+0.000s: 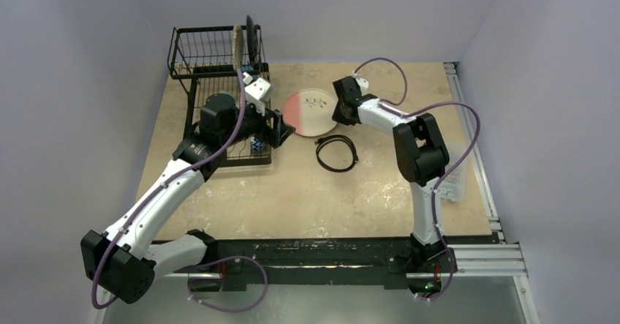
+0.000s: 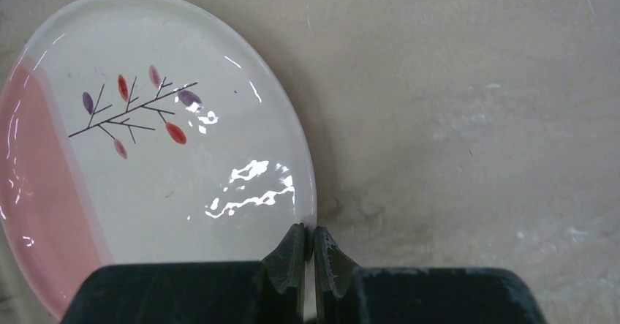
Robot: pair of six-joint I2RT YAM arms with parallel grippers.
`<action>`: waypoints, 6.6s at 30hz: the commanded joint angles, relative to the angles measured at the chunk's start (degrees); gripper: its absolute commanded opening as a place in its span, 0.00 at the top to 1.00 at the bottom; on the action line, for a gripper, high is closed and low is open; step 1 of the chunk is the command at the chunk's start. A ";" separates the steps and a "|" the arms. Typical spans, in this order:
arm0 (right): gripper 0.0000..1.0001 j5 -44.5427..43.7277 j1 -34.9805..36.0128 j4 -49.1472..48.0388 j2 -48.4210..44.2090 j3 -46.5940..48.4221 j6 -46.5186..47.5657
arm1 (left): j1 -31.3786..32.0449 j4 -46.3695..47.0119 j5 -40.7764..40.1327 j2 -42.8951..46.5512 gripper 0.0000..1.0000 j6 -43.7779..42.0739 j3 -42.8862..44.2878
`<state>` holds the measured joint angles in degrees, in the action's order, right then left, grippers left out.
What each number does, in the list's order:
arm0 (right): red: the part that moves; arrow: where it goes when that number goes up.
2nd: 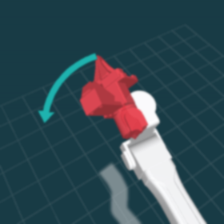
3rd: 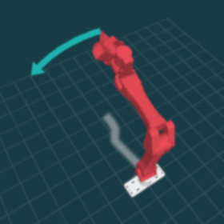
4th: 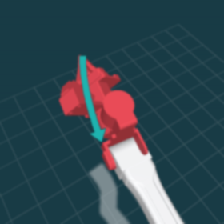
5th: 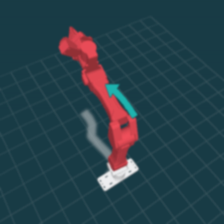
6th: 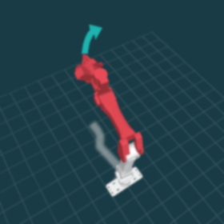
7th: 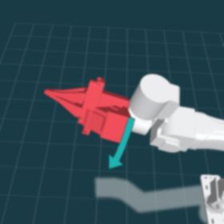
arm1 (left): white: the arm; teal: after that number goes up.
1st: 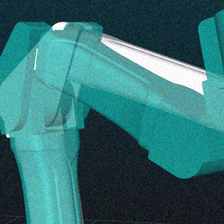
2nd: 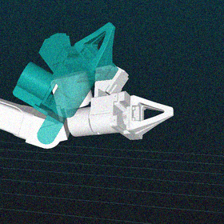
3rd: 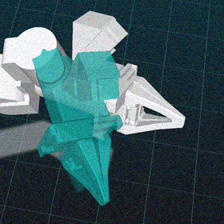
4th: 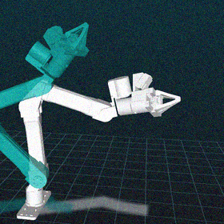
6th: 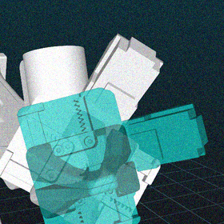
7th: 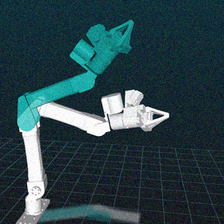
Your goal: Load the mixed dishes into the dish rack
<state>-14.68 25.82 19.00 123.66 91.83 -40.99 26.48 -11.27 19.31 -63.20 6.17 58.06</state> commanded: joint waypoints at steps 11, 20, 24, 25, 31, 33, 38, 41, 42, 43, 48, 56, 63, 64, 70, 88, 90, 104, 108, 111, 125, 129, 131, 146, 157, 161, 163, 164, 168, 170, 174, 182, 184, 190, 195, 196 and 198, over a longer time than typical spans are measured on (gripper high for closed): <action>1.00 -3.58 -7.70 -2.08 -11.67 -9.95 -3.00 | 0.15 1.42 1.00 -1.55 0.22 -0.45 2.93; 1.00 -5.64 -16.38 -4.88 -17.32 -20.20 -1.09 | 0.15 1.16 1.41 -2.50 0.22 0.12 3.37; 1.00 -6.65 -16.52 -7.49 -19.53 -26.32 -0.34 | 0.15 1.08 1.90 -3.13 0.22 0.67 3.63; 1.00 -7.17 -16.51 -7.99 -19.93 -27.65 -0.25 | 0.15 1.02 1.92 -3.29 0.22 0.68 3.64; 1.00 -7.79 -17.27 -7.82 -24.33 -32.39 0.24 | 0.45 1.22 2.28 -4.51 0.22 0.77 3.63; 1.00 -8.23 -17.46 -6.58 -26.68 -32.42 0.66 | 0.72 1.13 2.56 -5.08 0.22 0.85 3.72; 1.00 -7.30 -17.74 -5.16 -33.12 -34.60 1.18 | 1.79 0.43 2.84 -5.77 0.22 0.67 4.15; 1.00 -5.93 -17.77 -5.32 -36.53 -37.33 1.22 | 2.36 -0.01 2.60 -6.25 0.22 0.19 4.26; 1.00 -5.54 -17.75 -5.29 -37.46 -38.14 1.43 | 2.53 -0.18 2.57 -6.42 0.22 -0.03 4.33; 1.00 -5.30 -17.74 -5.05 -38.35 -38.86 1.44 | 2.83 -0.40 2.49 -6.66 0.22 -0.33 4.43; 1.00 -3.26 -17.75 -4.48 -43.39 -42.29 1.36 | 6.20 -1.05 2.23 -7.71 0.22 -4.37 4.15; 1.00 -2.16 -17.74 -4.08 -47.09 -45.86 1.62 | 17.10 0.68 -1.20 -7.98 0.14 -13.96 0.95; 1.00 -0.22 -17.74 -3.80 -49.77 -46.61 0.45 | 30.25 12.14 -11.84 -9.42 0.09 -23.76 -7.21; 1.00 -0.13 -17.74 -3.31 -49.82 -46.29 0.27 | 31.56 15.14 -13.40 -10.30 0.09 -23.83 -8.17; 1.00 4.03 -17.75 -2.90 -49.86 -45.03 -1.06 | 39.93 21.00 -26.34 -23.42 0.08 -31.60 -0.83; 1.00 6.90 -17.83 0.38 -49.55 -40.66 -0.85 | 41.18 26.18 -48.41 -61.29 0.31 -47.85 26.57; 1.00 7.46 -17.84 0.71 -49.77 -40.27 -0.84 | 40.83 24.41 -50.98 -64.21 0.34 -49.08 30.07; 0.92 2.11 -17.97 2.53 -51.41 -37.29 5.69 | 40.46 25.72 -58.02 -63.70 1.00 -58.24 33.80; 0.48 -3.74 -17.92 7.92 -53.51 -29.67 11.35 | 39.61 24.71 -58.45 -57.78 1.00 -58.40 33.59; 0.33 -5.65 -17.98 9.57 -58.49 -27.25 14.34 | 38.74 25.21 -62.40 -51.93 1.00 -55.73 32.95; 0.01 16.88 -17.41 -14.74 -68.99 -55.50 14.74 | 30.19 -19.43 -40.33 9.81 1.00 -2.94 17.41; 0.01 18.19 -16.65 -18.66 -69.77 -60.69 13.81 | 26.71 -27.01 -42.77 22.80 1.00 -1.62 16.85; 0.01 18.81 -16.40 -21.74 -70.54 -62.64 13.44 | 26.46 -29.20 -45.43 26.54 1.00 -2.60 17.39; 0.01 20.61 -16.16 -30.01 -73.66 -70.75 12.35 | 13.03 -30.65 -42.32 15.78 1.00 -9.76 31.27; 0.01 20.10 -16.16 -31.08 -72.08 -70.88 11.88 | -11.60 -17.26 -23.53 -2.04 1.00 -7.49 43.42; 0.01 20.28 -16.17 -31.20 -71.59 -70.83 11.79 | -18.06 -11.65 -19.85 -8.49 1.00 -5.09 46.35; 0.01 20.45 -16.19 -31.31 -71.14 -70.72 11.82 | -19.89 -9.90 -18.15 -11.14 1.00 -3.44 47.70; 0.01 20.56 -16.20 -31.31 -70.84 -70.55 11.81 | -20.64 -8.74 -16.67 -12.24 1.00 -2.62 48.12; 0.01 20.91 -16.20 -31.31 -69.47 -70.10 11.89 | -22.43 -5.21 -13.62 -16.00 1.00 -1.14 49.65; 0.01 20.98 -16.20 -31.40 -69.06 -69.96 11.90 | -23.12 -4.93 -12.69 -17.75 1.00 -1.45 50.86; 0.01 21.05 -16.20 -31.29 -68.01 -69.39 12.07 | -24.16 -3.69 -11.33 -20.68 1.00 -1.92 51.54; 0.01 21.40 -16.23 -30.91 -66.19 -68.58 12.33 | -24.44 -1.42 -11.92 -22.71 1.00 -5.68 50.43; 0.01 21.36 -16.16 -30.71 -65.35 -68.18 12.33 | -24.69 -1.07 -12.53 -23.05 1.00 -5.92 50.31; 0.01 21.02 -16.22 -30.04 -63.19 -67.03 12.41 | -25.42 -0.75 -15.24 -24.66 1.00 -5.92 51.51; 0.01 20.97 -16.19 -29.73 -62.18 -66.55 12.43 | -26.10 -2.68 -16.61 -26.81 1.00 -4.37 52.85; 0.01 20.92 -16.16 -29.73 -62.14 -66.52 12.44 | -26.12 -2.52 -16.34 -27.00 1.00 -3.84 52.63; 0.01 20.92 -16.16 -29.64 -62.05 -66.52 12.43 | -26.25 -2.58 -15.83 -27.55 1.00 -2.91 52.60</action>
<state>5.76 9.39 -9.89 61.60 22.90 -28.93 0.84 -23.09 3.60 -91.61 1.93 106.61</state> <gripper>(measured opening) 0.987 0.160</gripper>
